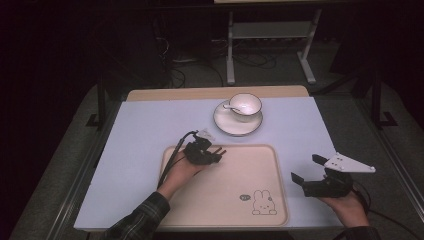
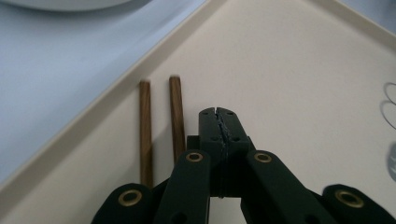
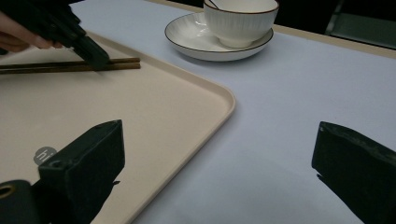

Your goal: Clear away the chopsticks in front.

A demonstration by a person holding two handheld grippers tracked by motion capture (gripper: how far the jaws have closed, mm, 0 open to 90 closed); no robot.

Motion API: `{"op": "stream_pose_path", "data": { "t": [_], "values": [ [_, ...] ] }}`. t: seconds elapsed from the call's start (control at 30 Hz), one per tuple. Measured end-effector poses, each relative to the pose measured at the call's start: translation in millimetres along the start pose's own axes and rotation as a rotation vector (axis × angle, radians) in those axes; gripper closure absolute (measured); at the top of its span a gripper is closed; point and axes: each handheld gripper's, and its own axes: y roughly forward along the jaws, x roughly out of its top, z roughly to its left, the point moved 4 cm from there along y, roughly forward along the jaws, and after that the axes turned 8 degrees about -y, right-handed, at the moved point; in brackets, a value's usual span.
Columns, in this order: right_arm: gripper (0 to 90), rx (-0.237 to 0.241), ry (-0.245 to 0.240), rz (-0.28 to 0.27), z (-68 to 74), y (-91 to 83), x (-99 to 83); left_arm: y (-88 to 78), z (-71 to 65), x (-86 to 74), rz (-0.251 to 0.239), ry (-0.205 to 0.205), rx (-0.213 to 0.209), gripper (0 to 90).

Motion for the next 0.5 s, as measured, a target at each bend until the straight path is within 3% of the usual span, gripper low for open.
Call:
{"op": "stream_pose_path", "data": {
  "t": [0.17,0.3,0.5],
  "values": [
    [2.0,-0.001,0.004,-0.001,-1.3,-0.5,-0.9,15.4,-1.0,7.2,0.009,0.006,-0.004,89.4],
    [2.0,-0.001,0.005,-0.001,-1.7,-0.8,-1.5,12.7,3.1,6.7,0.015,0.009,0.012,89.4],
    [2.0,-0.003,0.002,-0.002,-0.8,-0.8,-0.8,0.4,16.5,-1.3,0.01,-0.018,0.041,89.4]
  ]
}}
